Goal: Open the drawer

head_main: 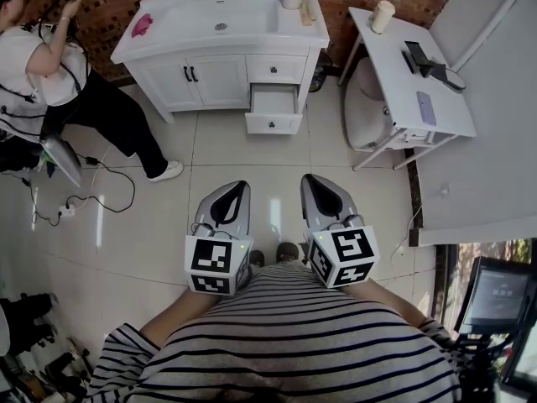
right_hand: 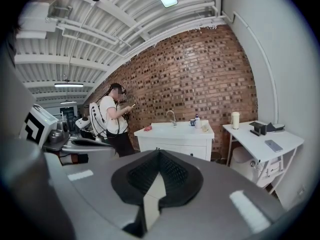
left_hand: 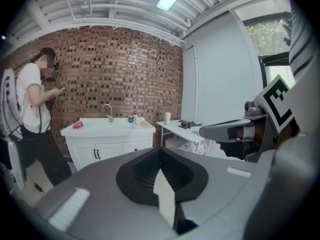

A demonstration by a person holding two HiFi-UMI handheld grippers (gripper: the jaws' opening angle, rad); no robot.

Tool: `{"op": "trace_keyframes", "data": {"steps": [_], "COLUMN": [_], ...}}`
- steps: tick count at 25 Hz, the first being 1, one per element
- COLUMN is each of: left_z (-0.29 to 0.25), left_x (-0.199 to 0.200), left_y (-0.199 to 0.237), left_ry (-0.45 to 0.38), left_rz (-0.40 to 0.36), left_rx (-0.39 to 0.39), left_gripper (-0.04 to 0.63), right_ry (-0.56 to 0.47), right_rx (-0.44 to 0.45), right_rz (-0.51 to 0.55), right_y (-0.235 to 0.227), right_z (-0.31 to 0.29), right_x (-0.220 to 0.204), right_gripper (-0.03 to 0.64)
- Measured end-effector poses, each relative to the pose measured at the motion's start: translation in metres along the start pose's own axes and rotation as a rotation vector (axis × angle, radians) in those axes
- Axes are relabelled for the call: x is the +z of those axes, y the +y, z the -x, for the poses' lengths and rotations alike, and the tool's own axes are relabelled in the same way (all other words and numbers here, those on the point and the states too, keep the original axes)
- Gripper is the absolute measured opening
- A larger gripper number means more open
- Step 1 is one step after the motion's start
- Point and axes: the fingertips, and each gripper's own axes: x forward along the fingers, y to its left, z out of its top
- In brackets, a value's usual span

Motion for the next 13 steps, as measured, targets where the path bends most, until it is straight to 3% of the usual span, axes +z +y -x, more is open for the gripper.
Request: {"op": "trace_keyframes", "data": {"steps": [7, 13], "left_z": [-0.001, -0.001], "left_x": [0.002, 0.009], "left_y": [0.010, 0.025], "left_ry": [-0.002, -0.003], "left_rz": [0.002, -0.006], "left_rx": [-0.006, 0.041], "left_gripper": [0.017, 0.017], "right_ry": [0.014, 0.011], "right_rx": [-0.001, 0.059], "right_rz": [0.010, 0.018], "right_y": [0.006, 0.020], "right_z": [-0.010, -0.027], "right_x": [0.000, 0.006], "right_gripper": [0.000, 0.000]}}
